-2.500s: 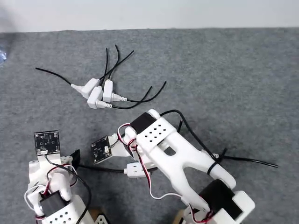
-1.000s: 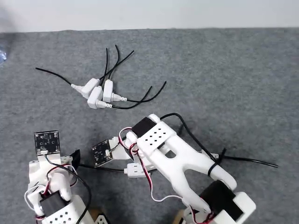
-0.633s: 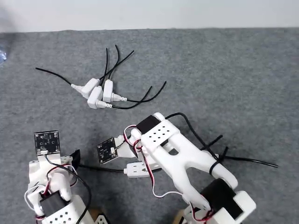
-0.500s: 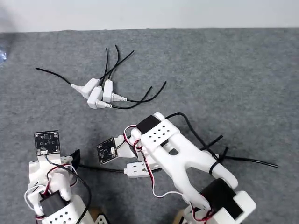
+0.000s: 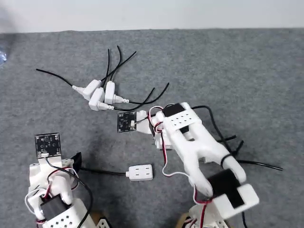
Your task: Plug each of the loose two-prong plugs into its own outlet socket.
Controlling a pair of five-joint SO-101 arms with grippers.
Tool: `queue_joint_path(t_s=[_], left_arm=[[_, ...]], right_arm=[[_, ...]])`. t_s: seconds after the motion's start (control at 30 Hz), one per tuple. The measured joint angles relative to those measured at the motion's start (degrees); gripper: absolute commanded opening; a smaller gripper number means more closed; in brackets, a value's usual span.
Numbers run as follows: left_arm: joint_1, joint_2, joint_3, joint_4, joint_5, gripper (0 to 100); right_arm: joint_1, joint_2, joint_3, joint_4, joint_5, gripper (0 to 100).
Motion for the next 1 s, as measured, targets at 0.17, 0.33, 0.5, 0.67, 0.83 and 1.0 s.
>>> queue_joint_path(t_s=[0.17, 0.33, 0.5, 0.67, 0.83, 1.0], left_arm=[[0.0, 0.0, 0.0, 0.0, 0.0, 37], [0.0, 0.0, 0.0, 0.0, 0.0, 37], [0.0, 0.0, 0.0, 0.0, 0.0, 37], [0.0, 0.0, 0.0, 0.0, 0.0, 37], [0.0, 0.0, 0.0, 0.0, 0.0, 37], [0.0, 0.0, 0.0, 0.0, 0.0, 37]], right_arm=[[0.6, 3.1, 0.1, -0.6, 0.0, 15.7], [0.4, 3.2, 0.1, 0.1, 0.0, 19.1], [0.4, 3.2, 0.1, 0.1, 0.0, 15.8], [0.4, 3.2, 0.1, 0.4, 0.0, 15.4], [0.4, 3.2, 0.1, 0.4, 0.0, 15.3], [0.4, 3.3, 0.1, 0.4, 0.0, 8.9]])
